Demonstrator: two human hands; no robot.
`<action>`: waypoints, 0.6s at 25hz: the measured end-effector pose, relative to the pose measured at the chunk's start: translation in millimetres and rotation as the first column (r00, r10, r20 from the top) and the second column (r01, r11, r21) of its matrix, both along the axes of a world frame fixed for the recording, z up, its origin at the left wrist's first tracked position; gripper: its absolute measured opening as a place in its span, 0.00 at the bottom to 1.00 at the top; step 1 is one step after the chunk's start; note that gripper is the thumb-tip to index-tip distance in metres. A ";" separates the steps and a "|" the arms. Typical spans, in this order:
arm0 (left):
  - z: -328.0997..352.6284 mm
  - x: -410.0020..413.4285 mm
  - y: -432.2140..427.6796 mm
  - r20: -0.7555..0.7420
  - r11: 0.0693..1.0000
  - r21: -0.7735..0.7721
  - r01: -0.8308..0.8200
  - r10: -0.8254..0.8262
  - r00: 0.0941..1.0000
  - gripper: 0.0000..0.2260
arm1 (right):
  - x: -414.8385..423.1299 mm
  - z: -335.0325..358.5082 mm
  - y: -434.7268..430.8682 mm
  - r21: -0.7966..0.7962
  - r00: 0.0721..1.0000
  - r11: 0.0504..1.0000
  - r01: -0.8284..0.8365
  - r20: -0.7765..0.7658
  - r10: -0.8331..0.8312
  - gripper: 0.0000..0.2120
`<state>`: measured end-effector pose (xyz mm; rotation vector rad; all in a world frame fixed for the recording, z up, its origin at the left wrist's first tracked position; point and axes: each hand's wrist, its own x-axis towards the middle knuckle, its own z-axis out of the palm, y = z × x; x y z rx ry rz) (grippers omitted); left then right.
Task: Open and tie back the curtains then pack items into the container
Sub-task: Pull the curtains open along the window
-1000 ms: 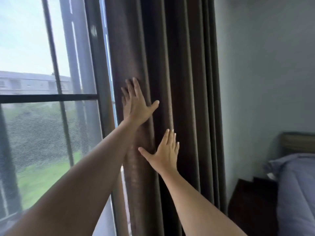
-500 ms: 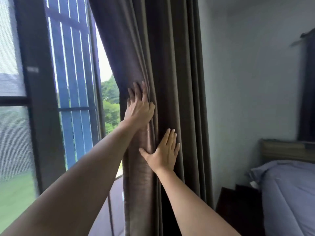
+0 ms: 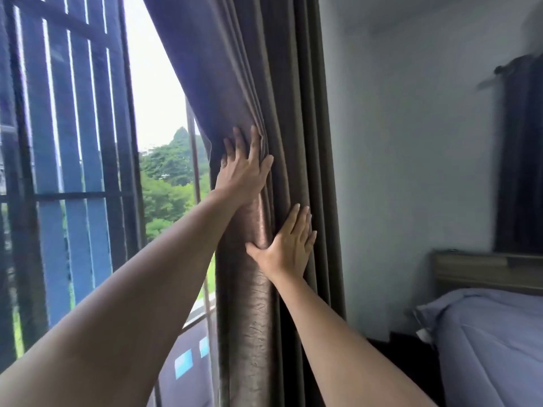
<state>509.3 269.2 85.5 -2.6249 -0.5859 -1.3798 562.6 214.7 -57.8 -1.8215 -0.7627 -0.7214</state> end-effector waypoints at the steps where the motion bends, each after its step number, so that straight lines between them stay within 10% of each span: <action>1: 1.8 14.3 5.0 -0.003 1.000 0.007 0.014 -0.014 1.000 0.30 | 13.5 1.4 3.9 0.001 1.000 1.000 0.025 0.003 -0.025 0.61; 15: 17.1 174.3 47.0 0.010 0.980 0.012 0.197 -0.197 0.980 0.29 | 172.0 23.5 42.4 0.055 0.994 0.996 0.074 -0.088 -0.069 0.69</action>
